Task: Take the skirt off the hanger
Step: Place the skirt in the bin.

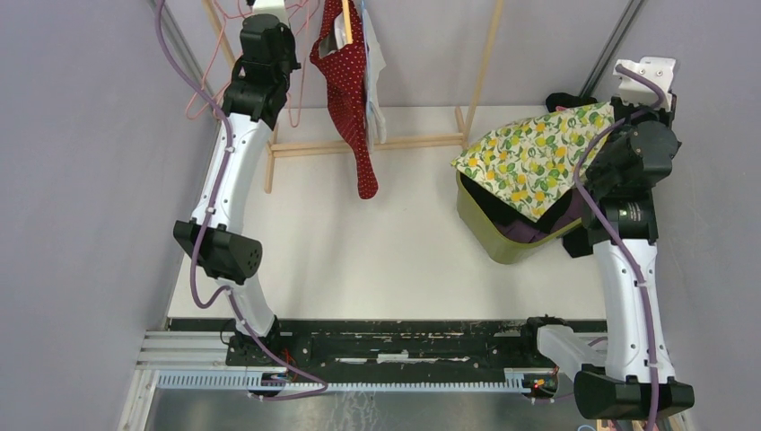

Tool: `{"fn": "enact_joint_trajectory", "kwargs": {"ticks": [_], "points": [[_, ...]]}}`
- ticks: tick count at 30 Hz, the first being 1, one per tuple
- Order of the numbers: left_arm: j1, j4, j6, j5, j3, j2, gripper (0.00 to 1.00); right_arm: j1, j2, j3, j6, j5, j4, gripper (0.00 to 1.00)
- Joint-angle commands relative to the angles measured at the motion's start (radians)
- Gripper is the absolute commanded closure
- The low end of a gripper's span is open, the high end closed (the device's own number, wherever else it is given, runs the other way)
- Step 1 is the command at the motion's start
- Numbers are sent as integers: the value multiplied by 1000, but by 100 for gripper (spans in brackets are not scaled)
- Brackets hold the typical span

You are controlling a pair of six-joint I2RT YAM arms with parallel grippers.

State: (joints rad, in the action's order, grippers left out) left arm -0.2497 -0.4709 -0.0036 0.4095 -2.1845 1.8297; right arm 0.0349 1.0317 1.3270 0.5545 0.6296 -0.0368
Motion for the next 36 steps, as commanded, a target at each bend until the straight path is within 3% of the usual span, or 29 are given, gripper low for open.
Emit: {"fn": "enact_joint_trajectory", "kwargs": {"ticks": [1, 8, 11, 24, 31, 34, 36], "points": [[-5, 29, 27, -20, -25, 13, 97, 6, -45, -61, -158, 6, 64, 100], [-5, 23, 8, -42, -35, 26, 97, 3, -92, -220, -695, -158, 359, 99], [-5, 20, 5, -43, -33, 22, 97, -6, -63, -261, -806, -222, 390, 99], [-13, 8, 4, -37, 7, -46, 97, -7, 400, -227, -1118, -444, 329, 99], [-14, 8, 22, -14, 29, -61, 97, -8, 444, -360, -1292, -495, 313, 99], [-14, 9, 34, -1, 40, -60, 97, -7, 407, -397, -1287, -498, 325, 93], [-15, 8, 39, -1, 36, -55, 97, -8, 374, -393, -1223, -532, 312, 79]]}}
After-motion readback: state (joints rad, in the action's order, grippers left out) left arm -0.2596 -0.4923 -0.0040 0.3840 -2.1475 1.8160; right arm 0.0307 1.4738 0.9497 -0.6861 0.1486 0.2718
